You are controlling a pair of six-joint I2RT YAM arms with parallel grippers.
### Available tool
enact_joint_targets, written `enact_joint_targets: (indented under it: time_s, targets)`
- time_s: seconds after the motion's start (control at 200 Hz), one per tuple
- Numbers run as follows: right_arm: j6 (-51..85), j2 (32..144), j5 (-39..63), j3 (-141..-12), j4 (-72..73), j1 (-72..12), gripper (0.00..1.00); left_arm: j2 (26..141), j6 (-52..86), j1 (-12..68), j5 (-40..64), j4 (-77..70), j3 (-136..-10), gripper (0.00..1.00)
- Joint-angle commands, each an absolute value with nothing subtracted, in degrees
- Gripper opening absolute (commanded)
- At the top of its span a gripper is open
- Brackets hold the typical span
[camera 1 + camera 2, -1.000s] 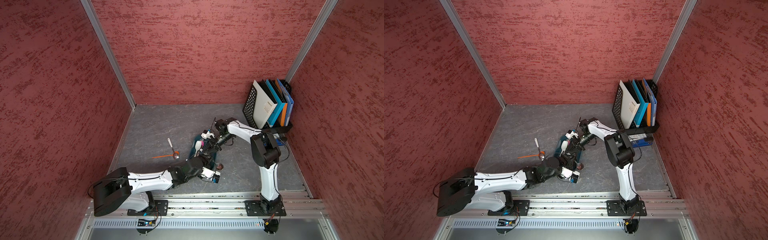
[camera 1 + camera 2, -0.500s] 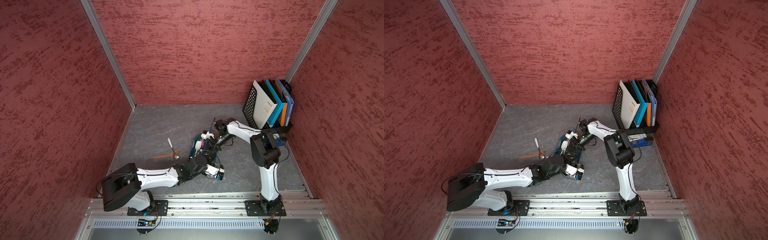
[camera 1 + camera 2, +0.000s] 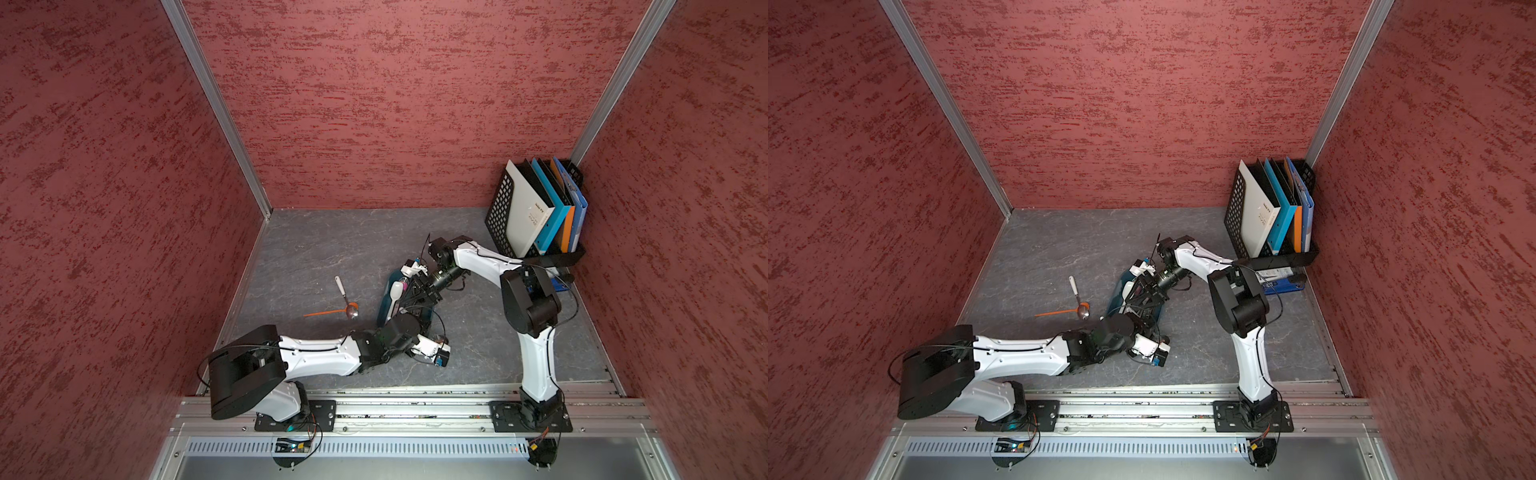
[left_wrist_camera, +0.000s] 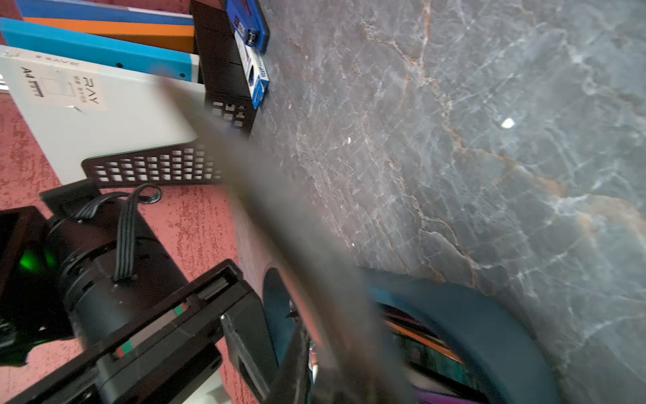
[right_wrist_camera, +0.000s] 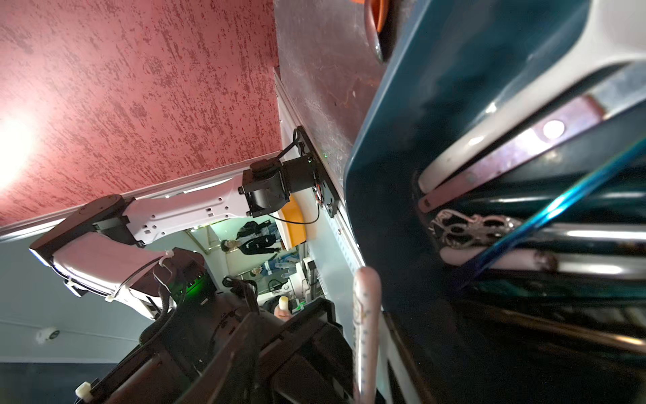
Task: Put the spoon into the storage box
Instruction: Adjust the spoon.
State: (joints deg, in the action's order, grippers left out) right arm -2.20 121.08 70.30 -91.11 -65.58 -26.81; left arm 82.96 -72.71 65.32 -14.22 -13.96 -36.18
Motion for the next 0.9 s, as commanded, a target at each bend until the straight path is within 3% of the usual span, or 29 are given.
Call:
enact_joint_targets:
  time_s: [0.0, 0.601, 0.897]
  targets:
    - [4.1, 120.1, 70.0, -92.1, -57.4, -25.2, 0.62, 83.2, -68.7, 65.9, -16.0, -9.9, -38.1, 0.00]
    - [14.7, 119.7, 54.4, -93.9, -42.7, -21.1, 0.64, 83.9, -50.1, 60.7, -18.5, 5.1, -45.1, 0.00]
    - [22.2, 113.0, 45.0, -86.0, -29.2, -15.7, 0.65, 86.5, -35.0, 57.9, -16.6, 17.4, -52.8, 0.00]
